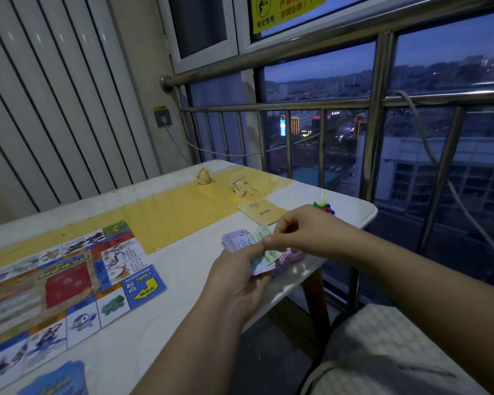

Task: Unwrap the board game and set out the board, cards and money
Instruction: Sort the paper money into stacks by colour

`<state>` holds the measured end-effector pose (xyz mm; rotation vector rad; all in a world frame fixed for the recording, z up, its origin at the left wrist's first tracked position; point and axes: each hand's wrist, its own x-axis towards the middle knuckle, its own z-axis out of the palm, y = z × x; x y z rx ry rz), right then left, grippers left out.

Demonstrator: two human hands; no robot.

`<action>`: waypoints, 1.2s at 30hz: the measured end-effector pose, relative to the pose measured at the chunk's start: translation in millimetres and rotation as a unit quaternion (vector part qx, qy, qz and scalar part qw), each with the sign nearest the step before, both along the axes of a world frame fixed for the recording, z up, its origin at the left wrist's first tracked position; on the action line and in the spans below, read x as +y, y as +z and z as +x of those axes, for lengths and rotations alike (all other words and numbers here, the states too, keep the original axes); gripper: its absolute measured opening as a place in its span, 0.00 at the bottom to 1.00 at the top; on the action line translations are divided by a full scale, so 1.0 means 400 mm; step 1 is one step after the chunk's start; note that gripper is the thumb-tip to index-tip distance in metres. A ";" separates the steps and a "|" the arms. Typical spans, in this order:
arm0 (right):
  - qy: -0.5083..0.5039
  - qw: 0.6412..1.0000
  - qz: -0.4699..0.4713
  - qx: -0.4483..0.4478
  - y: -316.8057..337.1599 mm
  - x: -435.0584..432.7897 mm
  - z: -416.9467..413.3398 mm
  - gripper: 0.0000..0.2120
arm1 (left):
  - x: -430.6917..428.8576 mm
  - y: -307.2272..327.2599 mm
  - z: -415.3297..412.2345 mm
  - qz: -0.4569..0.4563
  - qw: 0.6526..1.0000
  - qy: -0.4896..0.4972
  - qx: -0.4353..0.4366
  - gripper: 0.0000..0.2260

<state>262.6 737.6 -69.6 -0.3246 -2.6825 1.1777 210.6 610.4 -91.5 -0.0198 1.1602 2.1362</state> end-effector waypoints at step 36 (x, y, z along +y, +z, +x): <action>-0.012 0.991 0.103 -0.081 -0.035 -0.084 -0.062 0.17 | -0.177 -0.039 -0.072 0.037 0.996 0.076 -0.024 0.17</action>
